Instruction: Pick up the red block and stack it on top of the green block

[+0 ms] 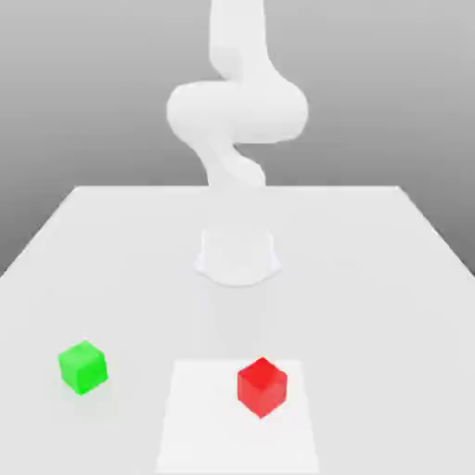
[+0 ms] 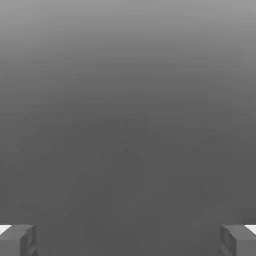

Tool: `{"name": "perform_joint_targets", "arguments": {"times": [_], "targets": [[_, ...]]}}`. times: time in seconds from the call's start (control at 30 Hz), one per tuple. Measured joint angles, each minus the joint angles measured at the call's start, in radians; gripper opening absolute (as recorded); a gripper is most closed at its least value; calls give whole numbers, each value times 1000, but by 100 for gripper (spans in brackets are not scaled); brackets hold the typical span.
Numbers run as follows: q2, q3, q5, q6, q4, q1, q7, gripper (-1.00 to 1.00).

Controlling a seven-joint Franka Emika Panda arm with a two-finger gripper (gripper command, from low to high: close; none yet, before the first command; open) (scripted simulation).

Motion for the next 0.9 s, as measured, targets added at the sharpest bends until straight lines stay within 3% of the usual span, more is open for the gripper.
{"name": "perform_joint_targets", "arguments": {"times": [0.3, 0.57, 0.7, 0.83, 0.87, 0.9], "targets": [[338, 124, 37, 203, -198, -83, 361, 0], [630, 201, 4, 377, -367, -124, 716, 0], [778, 186, -60, 478, -411, -113, 864, 0], [924, 107, -155, 598, -394, -56, 942, 0], [955, 85, -171, 625, -389, -37, 954, -100], [955, 85, -171, 625, -389, -37, 954, -100]]}}
